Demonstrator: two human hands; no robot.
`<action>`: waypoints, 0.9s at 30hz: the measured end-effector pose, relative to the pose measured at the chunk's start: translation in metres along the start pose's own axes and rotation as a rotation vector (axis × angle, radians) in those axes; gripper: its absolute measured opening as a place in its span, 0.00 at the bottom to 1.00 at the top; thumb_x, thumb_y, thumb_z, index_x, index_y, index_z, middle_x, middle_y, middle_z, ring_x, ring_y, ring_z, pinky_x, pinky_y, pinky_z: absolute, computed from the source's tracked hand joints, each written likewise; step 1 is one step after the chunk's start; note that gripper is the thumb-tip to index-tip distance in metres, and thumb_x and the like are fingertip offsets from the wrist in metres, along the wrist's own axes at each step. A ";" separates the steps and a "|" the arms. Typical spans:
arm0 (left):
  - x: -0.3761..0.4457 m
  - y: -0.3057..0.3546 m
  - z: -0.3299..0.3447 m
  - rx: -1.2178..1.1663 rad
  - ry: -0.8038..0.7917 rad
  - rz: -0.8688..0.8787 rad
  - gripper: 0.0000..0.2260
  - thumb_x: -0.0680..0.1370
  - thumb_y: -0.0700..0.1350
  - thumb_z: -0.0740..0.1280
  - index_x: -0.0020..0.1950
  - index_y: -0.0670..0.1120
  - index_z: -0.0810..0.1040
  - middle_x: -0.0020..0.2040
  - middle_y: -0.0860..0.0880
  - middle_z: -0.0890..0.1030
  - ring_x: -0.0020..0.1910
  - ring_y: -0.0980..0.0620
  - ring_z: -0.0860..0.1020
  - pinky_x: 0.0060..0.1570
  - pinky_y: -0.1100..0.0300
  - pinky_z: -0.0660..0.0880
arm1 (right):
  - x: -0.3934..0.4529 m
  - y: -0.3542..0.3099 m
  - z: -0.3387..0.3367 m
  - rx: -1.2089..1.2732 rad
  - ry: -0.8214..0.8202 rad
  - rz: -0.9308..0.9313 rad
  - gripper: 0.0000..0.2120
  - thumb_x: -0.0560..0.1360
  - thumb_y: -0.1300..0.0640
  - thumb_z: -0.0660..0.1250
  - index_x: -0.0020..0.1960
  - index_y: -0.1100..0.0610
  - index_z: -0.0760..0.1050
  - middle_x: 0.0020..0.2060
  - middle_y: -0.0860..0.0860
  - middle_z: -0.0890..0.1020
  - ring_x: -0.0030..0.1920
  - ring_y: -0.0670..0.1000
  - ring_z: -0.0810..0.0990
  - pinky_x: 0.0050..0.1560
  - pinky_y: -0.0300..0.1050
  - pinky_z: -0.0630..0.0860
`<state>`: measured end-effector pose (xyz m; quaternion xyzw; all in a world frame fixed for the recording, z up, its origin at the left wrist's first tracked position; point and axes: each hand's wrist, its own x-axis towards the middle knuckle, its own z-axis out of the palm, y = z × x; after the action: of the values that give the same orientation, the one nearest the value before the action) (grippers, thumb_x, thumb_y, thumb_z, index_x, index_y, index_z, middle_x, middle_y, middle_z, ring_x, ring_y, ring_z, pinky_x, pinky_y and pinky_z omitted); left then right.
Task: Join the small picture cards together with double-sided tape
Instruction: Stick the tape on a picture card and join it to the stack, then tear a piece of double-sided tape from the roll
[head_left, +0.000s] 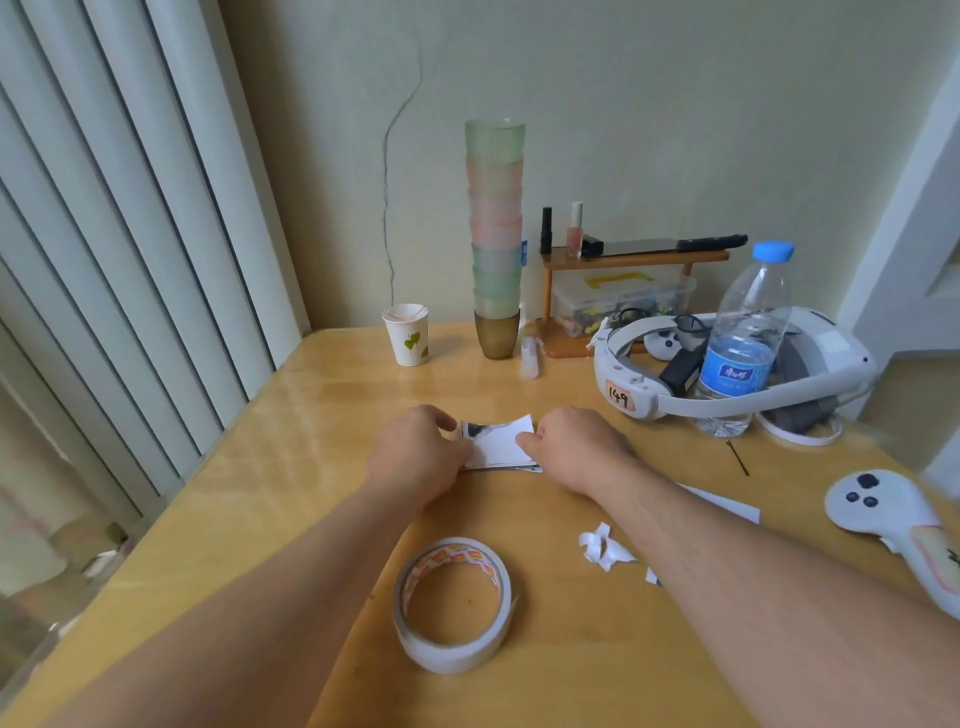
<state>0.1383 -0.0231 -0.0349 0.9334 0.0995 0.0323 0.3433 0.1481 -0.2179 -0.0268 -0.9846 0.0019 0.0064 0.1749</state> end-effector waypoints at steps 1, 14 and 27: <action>0.001 0.000 0.001 0.013 -0.002 -0.001 0.17 0.67 0.59 0.69 0.55 0.61 0.77 0.45 0.53 0.86 0.45 0.51 0.84 0.48 0.51 0.83 | 0.000 0.001 0.002 0.002 0.002 0.003 0.19 0.79 0.44 0.61 0.34 0.53 0.65 0.32 0.50 0.72 0.34 0.54 0.70 0.31 0.45 0.60; -0.028 0.000 -0.016 -0.024 -0.014 0.180 0.08 0.84 0.53 0.64 0.57 0.56 0.83 0.50 0.54 0.84 0.47 0.51 0.80 0.44 0.58 0.78 | -0.025 -0.006 -0.005 -0.072 0.120 -0.145 0.18 0.86 0.45 0.50 0.44 0.49 0.71 0.44 0.50 0.80 0.48 0.57 0.76 0.48 0.52 0.67; -0.157 -0.013 -0.048 0.399 -0.287 0.679 0.15 0.74 0.61 0.73 0.54 0.58 0.74 0.42 0.59 0.80 0.41 0.58 0.77 0.44 0.58 0.76 | -0.155 -0.004 -0.002 0.326 -0.123 -0.269 0.15 0.83 0.56 0.59 0.58 0.42 0.82 0.42 0.38 0.80 0.51 0.46 0.81 0.52 0.42 0.76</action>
<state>-0.0236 -0.0157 -0.0058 0.9564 -0.2585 -0.0066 0.1361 -0.0066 -0.2146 -0.0216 -0.9324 -0.1389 0.0427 0.3309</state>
